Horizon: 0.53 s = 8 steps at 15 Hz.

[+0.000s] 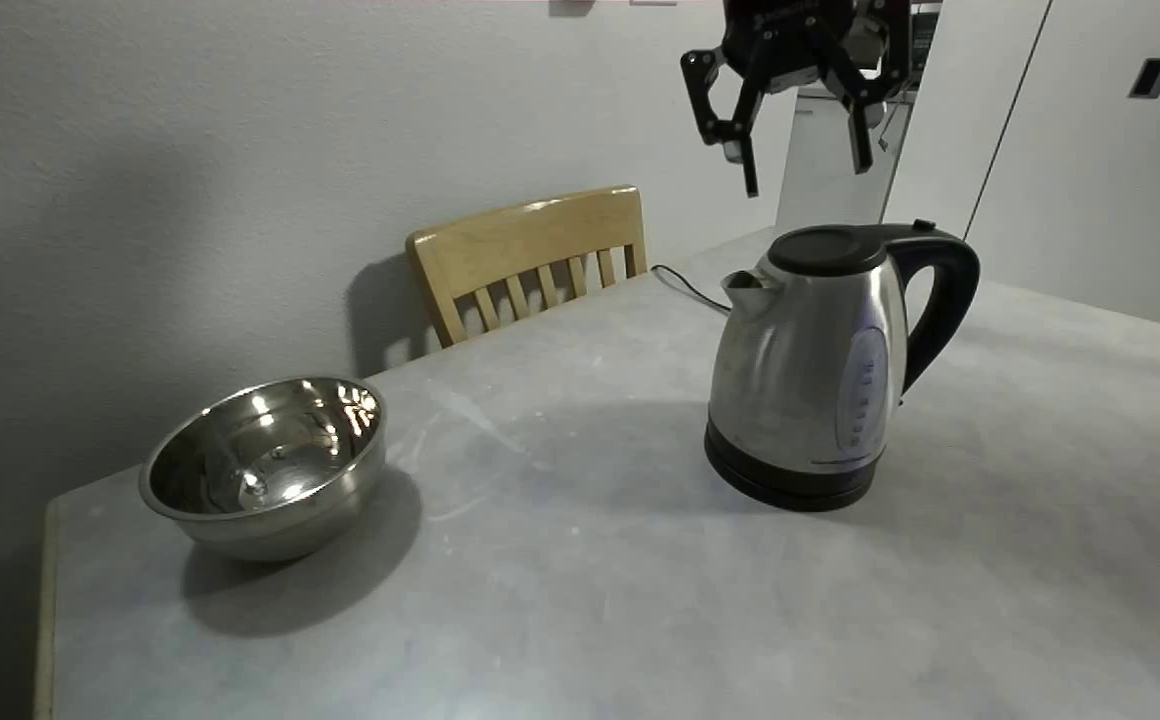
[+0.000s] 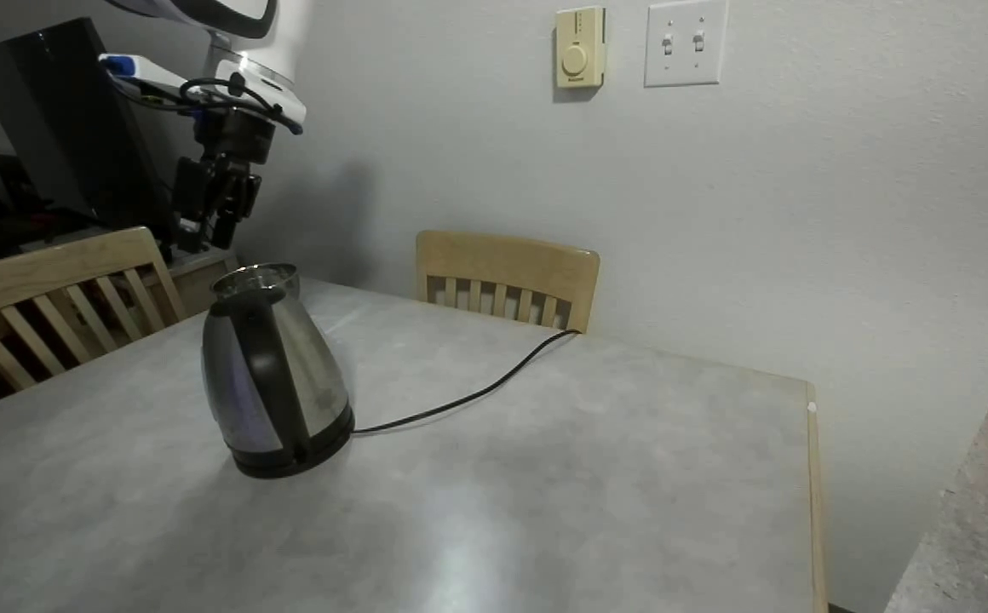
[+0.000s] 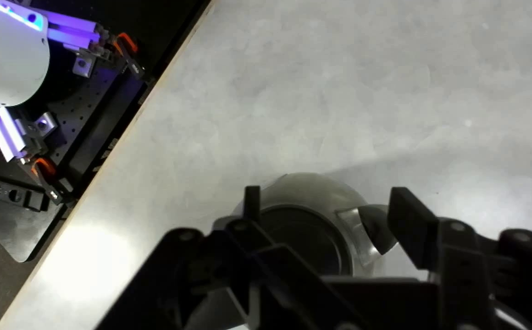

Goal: Close the kettle

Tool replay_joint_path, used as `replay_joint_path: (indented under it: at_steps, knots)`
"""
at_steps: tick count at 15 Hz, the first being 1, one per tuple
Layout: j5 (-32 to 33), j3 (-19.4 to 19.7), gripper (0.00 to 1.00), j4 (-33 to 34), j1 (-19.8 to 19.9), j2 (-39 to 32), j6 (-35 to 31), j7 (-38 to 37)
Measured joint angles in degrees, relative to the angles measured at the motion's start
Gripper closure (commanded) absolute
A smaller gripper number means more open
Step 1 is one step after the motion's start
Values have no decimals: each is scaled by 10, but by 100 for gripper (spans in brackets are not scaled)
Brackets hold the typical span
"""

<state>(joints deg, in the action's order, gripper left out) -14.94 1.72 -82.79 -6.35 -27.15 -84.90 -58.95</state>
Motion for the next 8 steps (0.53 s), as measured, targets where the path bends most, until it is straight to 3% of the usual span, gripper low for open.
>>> replay_joint_path:
  at_steps: [8]
  knots:
    - [-49, 0, 0, 0, 3, 0, -3, 38]
